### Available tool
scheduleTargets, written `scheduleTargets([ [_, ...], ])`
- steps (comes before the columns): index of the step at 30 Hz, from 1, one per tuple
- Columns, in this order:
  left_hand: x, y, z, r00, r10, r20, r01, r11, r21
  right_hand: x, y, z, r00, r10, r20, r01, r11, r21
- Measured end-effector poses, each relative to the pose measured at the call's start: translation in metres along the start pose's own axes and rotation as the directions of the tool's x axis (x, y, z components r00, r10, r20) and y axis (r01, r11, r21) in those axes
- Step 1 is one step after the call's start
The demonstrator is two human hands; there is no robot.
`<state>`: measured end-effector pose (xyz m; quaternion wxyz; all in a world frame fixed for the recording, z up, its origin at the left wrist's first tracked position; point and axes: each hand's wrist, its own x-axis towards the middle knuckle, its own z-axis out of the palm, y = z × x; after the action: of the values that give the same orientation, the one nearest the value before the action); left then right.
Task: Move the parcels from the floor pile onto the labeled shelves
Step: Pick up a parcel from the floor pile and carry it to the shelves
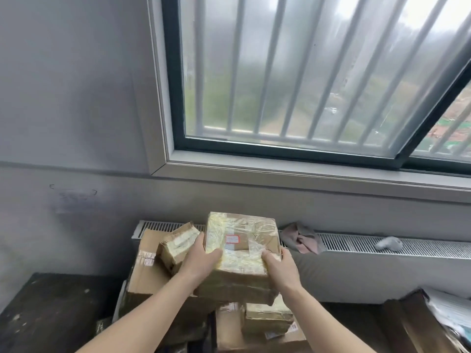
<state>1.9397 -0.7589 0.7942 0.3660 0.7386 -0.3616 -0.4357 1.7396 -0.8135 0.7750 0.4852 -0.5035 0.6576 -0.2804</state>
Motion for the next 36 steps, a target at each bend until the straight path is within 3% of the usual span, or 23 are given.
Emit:
scheduleTargets([
  [12,0.061,-0.006,0.118,0.983,-0.182,-0.001,0.181,0.981,-0.068,0.101,0.072,-0.047,0.993,0.072,0.091,-0.071,0.997,-0.017],
  [22,0.095,-0.027,0.136,0.973,-0.231,-0.008,0.230,0.972,-0.052,0.147,0.097,-0.033,0.990,0.075,0.122,-0.059,0.990,-0.127],
  [28,0.091,-0.048,0.138,0.963,-0.265,0.044,0.261,0.962,0.085,0.148,0.114,-0.024,0.983,0.119,0.137,-0.093,0.979,-0.180],
  [36,0.088,-0.047,0.144,0.924,-0.379,0.054,0.373,0.922,0.105,0.146,0.114,-0.019,0.977,0.163,0.138,-0.152,0.984,-0.092],
])
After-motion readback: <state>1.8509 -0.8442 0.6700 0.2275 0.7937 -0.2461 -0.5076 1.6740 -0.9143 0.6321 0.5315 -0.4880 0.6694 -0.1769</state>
